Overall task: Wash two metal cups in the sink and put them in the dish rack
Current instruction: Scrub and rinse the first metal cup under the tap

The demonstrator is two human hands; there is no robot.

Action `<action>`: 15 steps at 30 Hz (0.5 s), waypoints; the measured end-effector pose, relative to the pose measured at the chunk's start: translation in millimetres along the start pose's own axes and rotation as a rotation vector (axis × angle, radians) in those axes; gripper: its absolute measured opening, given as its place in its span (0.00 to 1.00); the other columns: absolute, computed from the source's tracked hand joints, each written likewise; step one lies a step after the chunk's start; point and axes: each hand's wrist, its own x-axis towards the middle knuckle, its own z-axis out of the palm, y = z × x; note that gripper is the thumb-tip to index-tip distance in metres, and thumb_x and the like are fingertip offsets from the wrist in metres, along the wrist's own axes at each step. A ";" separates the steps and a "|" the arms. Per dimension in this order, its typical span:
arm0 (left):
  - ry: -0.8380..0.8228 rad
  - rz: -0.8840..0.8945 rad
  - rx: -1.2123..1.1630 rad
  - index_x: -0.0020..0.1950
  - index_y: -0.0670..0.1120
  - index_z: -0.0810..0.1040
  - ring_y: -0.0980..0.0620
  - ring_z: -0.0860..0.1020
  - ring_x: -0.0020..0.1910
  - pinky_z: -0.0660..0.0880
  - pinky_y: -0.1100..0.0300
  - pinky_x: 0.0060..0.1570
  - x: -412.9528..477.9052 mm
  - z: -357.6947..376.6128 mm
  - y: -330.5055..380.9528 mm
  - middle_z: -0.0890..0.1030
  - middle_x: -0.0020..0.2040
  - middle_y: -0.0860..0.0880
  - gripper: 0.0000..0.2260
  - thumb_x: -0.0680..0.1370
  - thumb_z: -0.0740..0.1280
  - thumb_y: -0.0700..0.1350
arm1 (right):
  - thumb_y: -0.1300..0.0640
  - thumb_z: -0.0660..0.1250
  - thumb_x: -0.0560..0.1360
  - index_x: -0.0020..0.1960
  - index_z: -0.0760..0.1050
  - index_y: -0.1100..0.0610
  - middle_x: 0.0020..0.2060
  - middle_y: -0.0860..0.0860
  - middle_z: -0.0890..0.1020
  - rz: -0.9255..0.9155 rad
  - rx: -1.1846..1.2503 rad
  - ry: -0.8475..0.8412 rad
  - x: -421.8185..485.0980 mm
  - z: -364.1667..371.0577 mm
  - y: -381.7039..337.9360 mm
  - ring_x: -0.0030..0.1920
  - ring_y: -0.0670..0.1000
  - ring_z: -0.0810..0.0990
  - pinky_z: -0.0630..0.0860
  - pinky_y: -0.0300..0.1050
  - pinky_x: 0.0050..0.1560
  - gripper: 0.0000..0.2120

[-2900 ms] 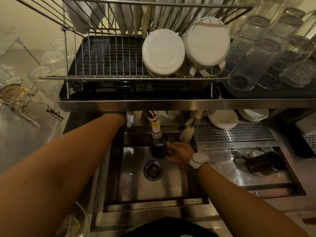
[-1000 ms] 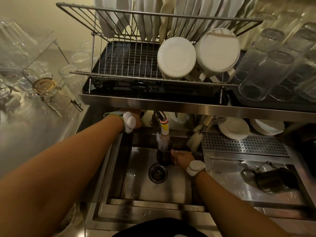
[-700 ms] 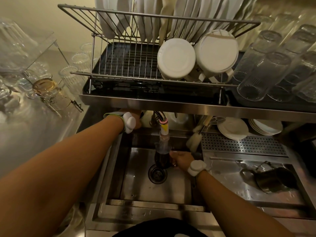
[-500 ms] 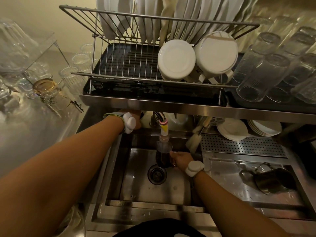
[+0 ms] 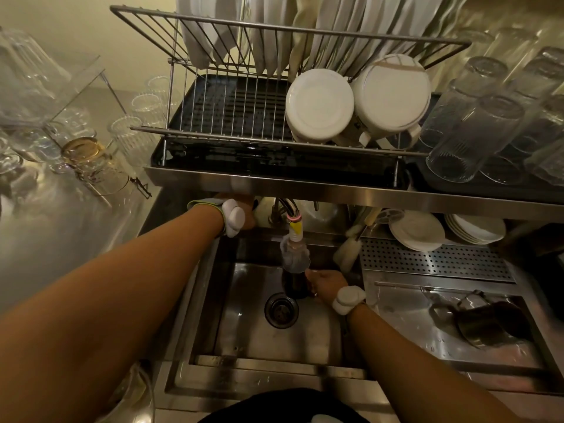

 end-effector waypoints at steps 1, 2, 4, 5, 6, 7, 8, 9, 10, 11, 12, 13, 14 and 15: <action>-0.018 -0.004 0.009 0.63 0.45 0.72 0.45 0.76 0.60 0.70 0.57 0.57 0.3 -0.9 -0.4 0.77 0.61 0.44 0.16 0.77 0.64 0.48 | 0.51 0.65 0.82 0.35 0.78 0.54 0.31 0.51 0.78 0.005 0.021 -0.009 -0.4 -0.9 -0.5 0.34 0.49 0.77 0.78 0.44 0.41 0.17; -0.022 -0.003 0.005 0.61 0.46 0.73 0.46 0.77 0.58 0.70 0.58 0.54 1.8 -0.3 0.5 0.78 0.58 0.45 0.14 0.77 0.64 0.47 | 0.50 0.65 0.81 0.36 0.79 0.56 0.32 0.52 0.79 0.008 0.028 -0.014 0.1 -1.7 -1.4 0.34 0.50 0.77 0.77 0.42 0.38 0.17; -0.030 -0.003 -0.004 0.56 0.47 0.74 0.48 0.77 0.52 0.72 0.58 0.52 1.1 -0.9 3.0 0.75 0.49 0.47 0.09 0.77 0.64 0.46 | 0.48 0.65 0.81 0.36 0.78 0.57 0.32 0.54 0.79 0.010 0.000 -0.009 2.7 -2.3 -1.5 0.33 0.51 0.77 0.76 0.43 0.38 0.18; -0.027 -0.016 0.012 0.56 0.45 0.75 0.47 0.76 0.51 0.72 0.57 0.53 2.5 0.1 4.1 0.73 0.47 0.47 0.10 0.77 0.64 0.46 | 0.48 0.65 0.81 0.35 0.77 0.56 0.32 0.53 0.78 0.004 -0.027 -0.003 4.3 -1.7 -0.5 0.34 0.51 0.77 0.77 0.45 0.41 0.19; -0.028 -0.030 0.021 0.58 0.44 0.75 0.46 0.76 0.51 0.72 0.57 0.55 5.2 1.6 3.7 0.73 0.48 0.46 0.12 0.76 0.64 0.47 | 0.48 0.64 0.81 0.34 0.77 0.55 0.32 0.53 0.78 -0.011 -0.056 -0.009 5.5 -0.7 0.0 0.36 0.51 0.77 0.77 0.47 0.45 0.20; -0.031 -0.029 0.034 0.60 0.44 0.74 0.45 0.76 0.52 0.71 0.57 0.55 5.0 1.3 4.4 0.73 0.49 0.46 0.14 0.76 0.65 0.47 | 0.48 0.64 0.82 0.34 0.77 0.55 0.33 0.52 0.78 -0.022 -0.071 -0.029 4.4 0.3 -0.2 0.37 0.51 0.77 0.77 0.48 0.48 0.19; -0.031 -0.019 0.033 0.60 0.44 0.73 0.45 0.76 0.51 0.71 0.56 0.55 5.1 1.1 4.3 0.74 0.50 0.45 0.14 0.76 0.65 0.48 | 0.49 0.64 0.82 0.35 0.78 0.56 0.33 0.52 0.79 -0.027 -0.059 -0.053 4.9 1.0 -0.3 0.37 0.50 0.77 0.78 0.49 0.49 0.19; -0.042 -0.021 0.028 0.58 0.45 0.73 0.46 0.75 0.50 0.71 0.56 0.56 3.6 -0.3 3.9 0.75 0.51 0.45 0.13 0.76 0.65 0.48 | 0.50 0.64 0.82 0.37 0.80 0.58 0.34 0.53 0.80 -0.028 -0.026 -0.076 7.0 2.0 1.7 0.37 0.51 0.78 0.79 0.51 0.50 0.18; -0.047 -0.022 0.023 0.57 0.46 0.73 0.46 0.74 0.49 0.72 0.55 0.56 3.2 0.0 4.4 0.75 0.51 0.45 0.11 0.77 0.64 0.48 | 0.50 0.64 0.82 0.40 0.80 0.60 0.35 0.55 0.81 -0.018 0.018 -0.093 8.1 2.1 2.3 0.37 0.52 0.79 0.80 0.52 0.50 0.17; -0.047 -0.022 0.025 0.58 0.46 0.73 0.45 0.75 0.50 0.72 0.55 0.58 2.4 -0.9 3.1 0.75 0.51 0.45 0.12 0.77 0.64 0.48 | 0.51 0.64 0.82 0.42 0.80 0.60 0.35 0.56 0.81 0.015 0.079 -0.113 8.4 3.0 2.2 0.36 0.53 0.80 0.80 0.53 0.49 0.16; -0.046 -0.026 0.028 0.60 0.45 0.73 0.45 0.76 0.54 0.71 0.54 0.59 3.3 0.2 5.2 0.75 0.52 0.45 0.13 0.77 0.64 0.48 | 0.51 0.63 0.82 0.45 0.80 0.59 0.36 0.57 0.82 0.061 0.153 -0.139 9.2 4.7 3.8 0.36 0.55 0.81 0.81 0.55 0.48 0.15; -0.050 -0.031 0.042 0.59 0.44 0.73 0.45 0.76 0.57 0.71 0.54 0.60 2.6 0.2 6.3 0.76 0.55 0.44 0.12 0.78 0.63 0.47 | 0.51 0.63 0.83 0.48 0.79 0.60 0.38 0.58 0.82 0.115 0.217 -0.166 8.5 6.7 5.6 0.37 0.56 0.82 0.82 0.56 0.47 0.14; -0.060 -0.038 0.057 0.56 0.45 0.74 0.45 0.76 0.58 0.71 0.55 0.61 3.1 2.0 7.5 0.77 0.59 0.43 0.09 0.78 0.63 0.47 | 0.50 0.62 0.83 0.52 0.78 0.60 0.41 0.60 0.83 0.168 0.265 -0.191 6.5 9.2 7.3 0.39 0.58 0.83 0.83 0.56 0.46 0.14; -0.074 -0.053 0.063 0.51 0.44 0.74 0.46 0.76 0.58 0.70 0.56 0.60 1.6 3.0 8.5 0.77 0.61 0.44 0.05 0.79 0.63 0.46 | 0.49 0.61 0.83 0.54 0.78 0.60 0.44 0.61 0.84 0.216 0.306 -0.216 3.4 11.3 9.4 0.41 0.59 0.85 0.84 0.55 0.43 0.14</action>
